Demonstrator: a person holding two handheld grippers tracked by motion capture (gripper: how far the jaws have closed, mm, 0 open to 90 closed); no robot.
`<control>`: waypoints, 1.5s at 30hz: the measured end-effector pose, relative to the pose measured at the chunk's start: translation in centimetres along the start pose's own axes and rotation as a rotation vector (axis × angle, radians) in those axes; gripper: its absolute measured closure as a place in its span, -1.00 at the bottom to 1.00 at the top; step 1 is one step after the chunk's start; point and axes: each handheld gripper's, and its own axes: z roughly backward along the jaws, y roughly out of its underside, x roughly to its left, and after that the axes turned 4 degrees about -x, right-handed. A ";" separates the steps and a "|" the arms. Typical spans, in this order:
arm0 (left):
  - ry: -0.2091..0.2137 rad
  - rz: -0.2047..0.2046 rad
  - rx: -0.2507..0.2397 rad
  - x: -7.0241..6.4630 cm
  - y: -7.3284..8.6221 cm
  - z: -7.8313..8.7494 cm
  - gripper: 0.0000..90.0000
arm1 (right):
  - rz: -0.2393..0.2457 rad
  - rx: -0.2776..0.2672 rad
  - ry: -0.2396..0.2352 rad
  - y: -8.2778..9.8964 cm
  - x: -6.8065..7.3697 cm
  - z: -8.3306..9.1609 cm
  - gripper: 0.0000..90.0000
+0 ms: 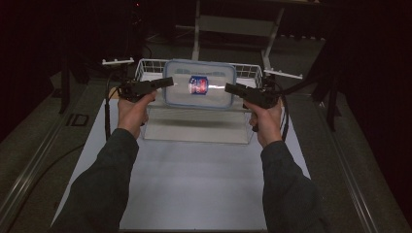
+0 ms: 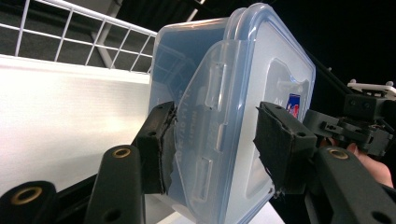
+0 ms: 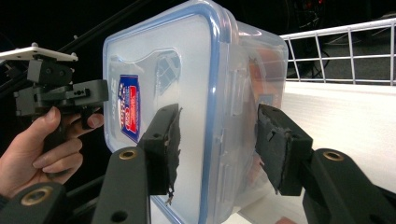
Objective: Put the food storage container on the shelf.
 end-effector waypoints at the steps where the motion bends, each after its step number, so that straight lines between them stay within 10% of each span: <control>1: 0.000 -0.004 0.001 0.0 -0.1 -0.1 0.08 | 0.001 -0.001 0.000 0.0 0.0 0.0 0.12; 15: -0.039 0.024 -0.032 0.3 -0.2 -0.7 0.07 | -0.006 -0.011 0.037 -0.3 -0.2 -0.6 0.07; 26: -0.147 -0.018 -0.039 0.2 0.2 -1.4 -0.01 | 0.047 0.003 0.116 -0.1 -0.1 -2.0 -0.06; 35: -0.162 -0.085 -0.036 -0.4 -0.1 0.2 -0.03 | 0.247 0.087 0.192 -0.1 1.9 -0.8 -0.09; 40: -0.180 -0.154 -0.009 -1.0 0.0 1.1 -0.07 | 0.390 0.170 0.217 0.4 3.5 0.1 -0.13; 45: -0.207 -0.270 0.020 -2.3 0.6 1.9 -0.07 | 0.430 0.203 0.213 1.6 4.4 0.9 -0.15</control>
